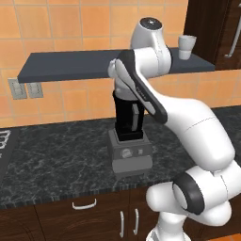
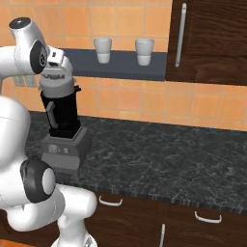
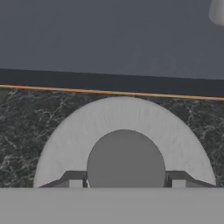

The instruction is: Close the lid blender by securely placing the lid on top.

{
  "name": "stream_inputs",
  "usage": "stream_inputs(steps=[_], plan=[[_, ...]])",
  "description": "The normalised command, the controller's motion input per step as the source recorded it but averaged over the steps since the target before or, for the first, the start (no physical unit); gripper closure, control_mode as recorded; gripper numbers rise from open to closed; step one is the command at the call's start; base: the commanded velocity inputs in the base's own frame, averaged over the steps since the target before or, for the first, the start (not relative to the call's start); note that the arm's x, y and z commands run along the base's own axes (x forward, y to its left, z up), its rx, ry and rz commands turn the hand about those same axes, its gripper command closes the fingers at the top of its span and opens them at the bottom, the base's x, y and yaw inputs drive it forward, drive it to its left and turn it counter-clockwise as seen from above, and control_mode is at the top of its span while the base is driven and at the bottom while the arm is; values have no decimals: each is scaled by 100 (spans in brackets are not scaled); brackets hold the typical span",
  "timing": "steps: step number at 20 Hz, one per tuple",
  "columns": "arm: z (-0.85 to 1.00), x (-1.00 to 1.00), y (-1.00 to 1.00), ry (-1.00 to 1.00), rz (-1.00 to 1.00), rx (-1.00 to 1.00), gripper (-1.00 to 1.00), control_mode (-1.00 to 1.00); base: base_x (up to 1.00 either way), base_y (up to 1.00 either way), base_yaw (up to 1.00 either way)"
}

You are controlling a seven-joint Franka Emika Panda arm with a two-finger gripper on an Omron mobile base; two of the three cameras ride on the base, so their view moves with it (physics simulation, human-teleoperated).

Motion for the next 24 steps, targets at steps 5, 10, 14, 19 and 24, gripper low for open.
stream_inputs(steps=[5, 10, 14, 19, 24], plan=[[6, -50, -12, 0, 0, 0, 100, -100, 0, 0, 0], [18, -10, 0, 3, 0, 0, 100, -100, 0, 0, 0], [-20, 0, 0, 10, 1, 0, 100, -100, 0, 0, 0], [-20, 0, 1, 6, 2, 0, 100, -100, 0, 0, 0], [-43, 5, 20, 6, 1, 0, 100, -100, 0, 0, 0]])
